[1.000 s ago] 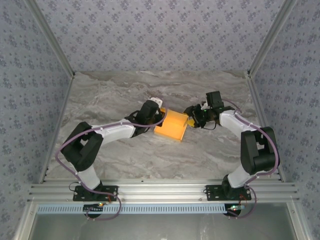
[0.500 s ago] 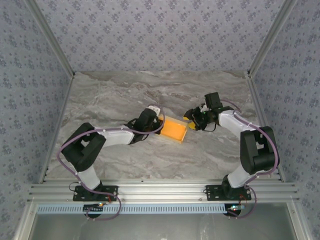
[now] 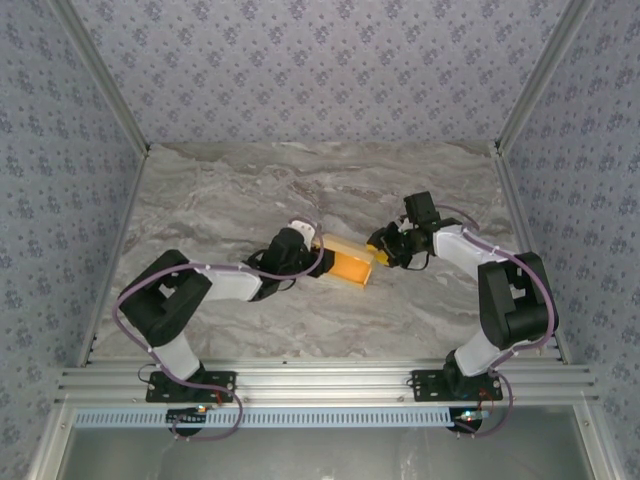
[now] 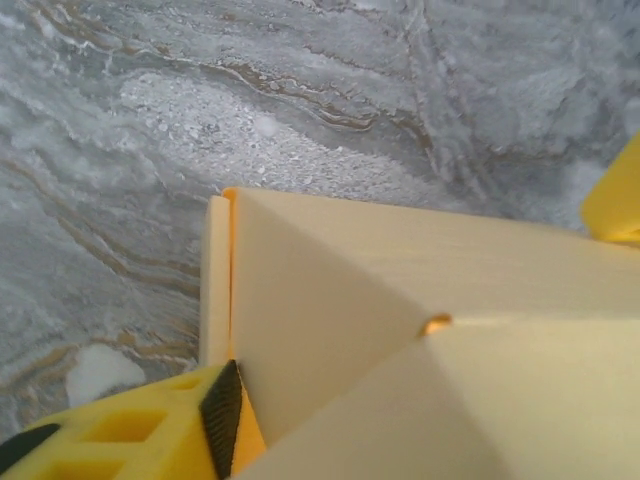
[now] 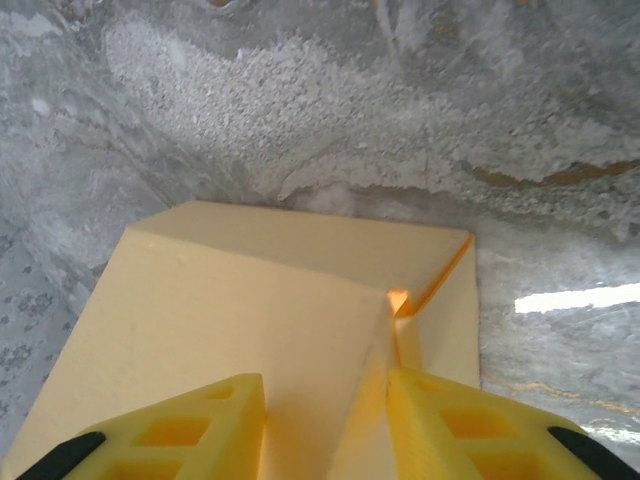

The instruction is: Fold the paper box

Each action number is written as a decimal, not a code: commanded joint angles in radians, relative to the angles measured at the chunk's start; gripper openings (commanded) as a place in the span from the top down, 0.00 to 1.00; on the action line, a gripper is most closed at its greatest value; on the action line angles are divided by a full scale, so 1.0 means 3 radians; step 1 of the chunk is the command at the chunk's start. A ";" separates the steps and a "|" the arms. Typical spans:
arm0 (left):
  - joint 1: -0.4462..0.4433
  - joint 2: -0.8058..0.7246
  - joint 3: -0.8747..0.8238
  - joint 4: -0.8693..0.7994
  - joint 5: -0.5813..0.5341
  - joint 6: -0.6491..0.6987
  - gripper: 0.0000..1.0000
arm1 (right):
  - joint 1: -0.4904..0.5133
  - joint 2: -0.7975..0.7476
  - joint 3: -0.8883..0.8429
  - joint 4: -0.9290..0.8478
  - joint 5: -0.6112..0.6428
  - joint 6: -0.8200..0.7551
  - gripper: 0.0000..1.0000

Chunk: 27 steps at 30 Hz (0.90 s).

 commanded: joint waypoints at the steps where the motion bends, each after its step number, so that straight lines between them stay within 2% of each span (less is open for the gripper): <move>1: 0.0034 -0.0214 -0.0197 0.0402 0.0305 -0.0286 0.40 | 0.0022 0.0013 -0.0050 -0.0066 0.0198 -0.0085 0.64; 3: 0.0038 -0.0359 -0.0221 0.0315 0.0422 -0.0315 0.34 | 0.0025 0.0023 -0.0051 -0.0070 0.0234 -0.0107 0.64; 6: 0.0059 -0.0670 -0.0171 -0.0131 0.0522 -0.0306 0.28 | 0.0021 0.0042 -0.0037 -0.0086 0.0281 -0.0150 0.65; 8: 0.0064 -0.0880 -0.0150 -0.0410 0.0471 -0.0268 0.23 | 0.0029 0.0050 -0.0031 -0.0086 0.0302 -0.0160 0.65; 12: 0.0078 -0.1178 -0.0162 -0.0619 0.0346 -0.0276 0.21 | 0.0049 0.0069 -0.0018 -0.0082 0.0333 -0.0166 0.66; 15: 0.0119 -0.1435 -0.0205 -0.0854 0.0146 -0.0280 0.19 | 0.0053 0.0065 -0.0006 -0.0086 0.0330 -0.0172 0.67; 18: 0.0181 -0.1636 -0.0116 -0.1439 -0.0394 -0.0259 0.12 | 0.0053 0.0016 -0.0005 -0.0110 0.0357 -0.0169 0.67; 19: 0.0239 -0.1639 -0.0056 -0.1585 -0.0427 -0.0174 0.13 | 0.0059 -0.0008 -0.0001 -0.0120 0.0354 -0.0174 0.67; 23: 0.0418 -0.1481 0.0197 -0.1848 -0.0203 0.0033 0.14 | 0.0056 -0.0141 0.0037 -0.0239 0.0396 -0.0233 0.64; 27: 0.0496 -0.1396 0.0215 -0.1723 -0.0022 -0.0159 0.15 | 0.0048 -0.0243 0.0070 -0.0383 0.0407 -0.0268 0.58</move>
